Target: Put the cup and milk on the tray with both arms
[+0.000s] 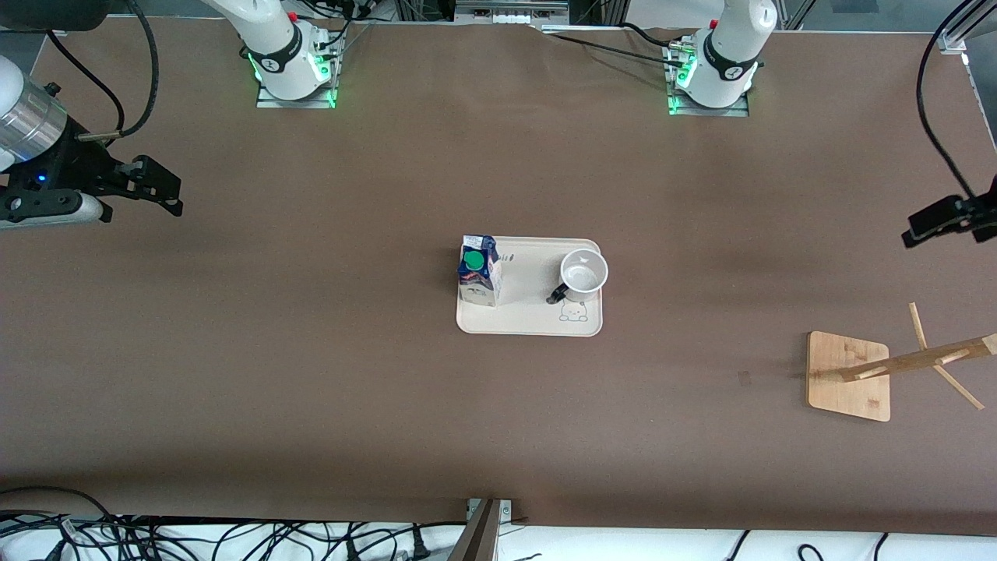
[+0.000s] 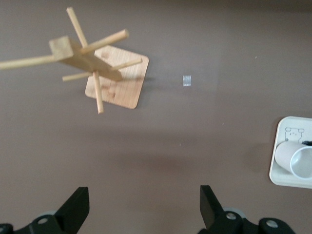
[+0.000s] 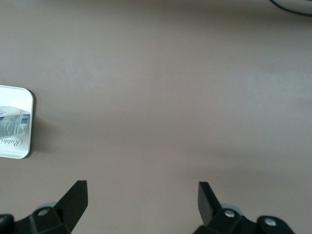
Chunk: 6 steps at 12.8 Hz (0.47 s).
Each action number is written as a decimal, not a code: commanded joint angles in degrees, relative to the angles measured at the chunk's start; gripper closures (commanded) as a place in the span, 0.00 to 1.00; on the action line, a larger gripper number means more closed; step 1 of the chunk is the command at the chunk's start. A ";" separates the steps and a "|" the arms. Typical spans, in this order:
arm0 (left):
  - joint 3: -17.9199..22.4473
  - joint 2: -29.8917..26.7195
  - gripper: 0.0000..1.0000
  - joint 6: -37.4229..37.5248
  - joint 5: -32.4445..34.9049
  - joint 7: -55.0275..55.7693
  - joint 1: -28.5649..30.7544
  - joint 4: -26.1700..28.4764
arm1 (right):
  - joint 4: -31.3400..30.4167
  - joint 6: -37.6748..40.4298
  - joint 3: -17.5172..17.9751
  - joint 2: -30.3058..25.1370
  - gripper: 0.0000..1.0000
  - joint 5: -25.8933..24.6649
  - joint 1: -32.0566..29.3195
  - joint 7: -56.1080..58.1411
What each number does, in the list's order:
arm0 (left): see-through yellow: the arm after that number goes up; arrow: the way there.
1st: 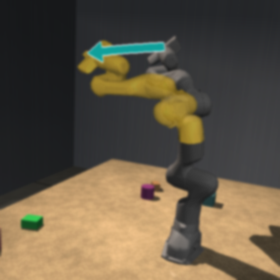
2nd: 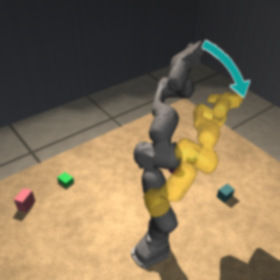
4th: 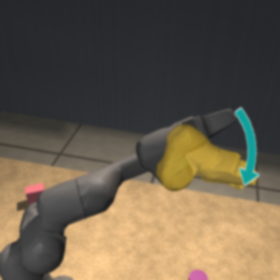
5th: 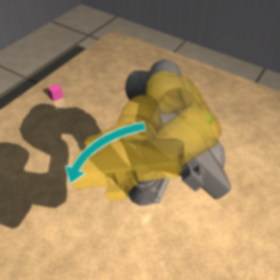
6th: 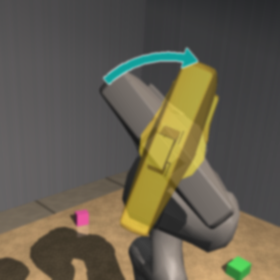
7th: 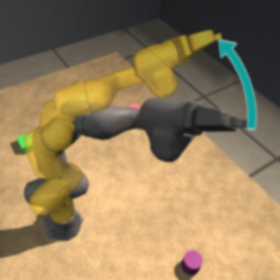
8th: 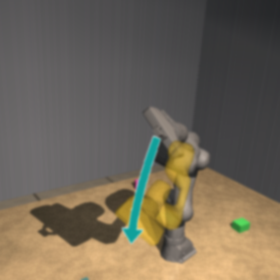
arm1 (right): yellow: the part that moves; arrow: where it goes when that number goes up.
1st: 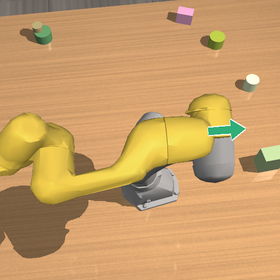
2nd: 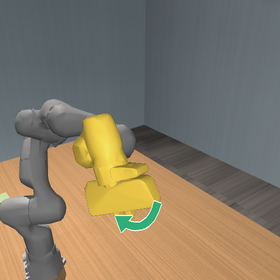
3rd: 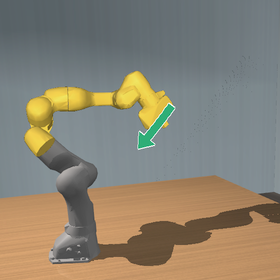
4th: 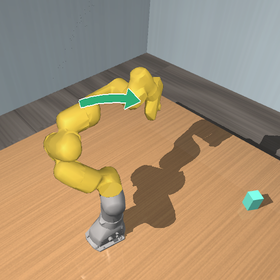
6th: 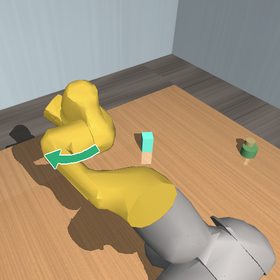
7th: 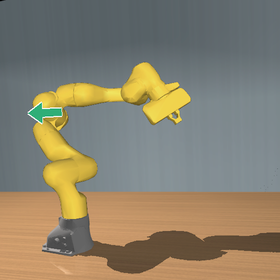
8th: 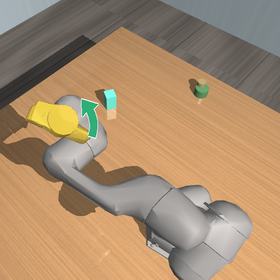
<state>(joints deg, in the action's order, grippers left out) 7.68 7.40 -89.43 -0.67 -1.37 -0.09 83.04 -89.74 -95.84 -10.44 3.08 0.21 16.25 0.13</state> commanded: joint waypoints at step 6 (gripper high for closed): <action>0.14 -0.19 0.00 5.24 -1.79 -0.82 -0.26 -0.24 | 0.79 0.66 0.25 0.17 0.00 -0.03 0.09 -0.04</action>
<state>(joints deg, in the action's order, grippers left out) 7.47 7.24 -84.61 -1.08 -1.37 -0.67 83.04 -89.74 -95.81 -10.40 3.14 0.21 16.32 0.13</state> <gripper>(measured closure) 0.000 0.000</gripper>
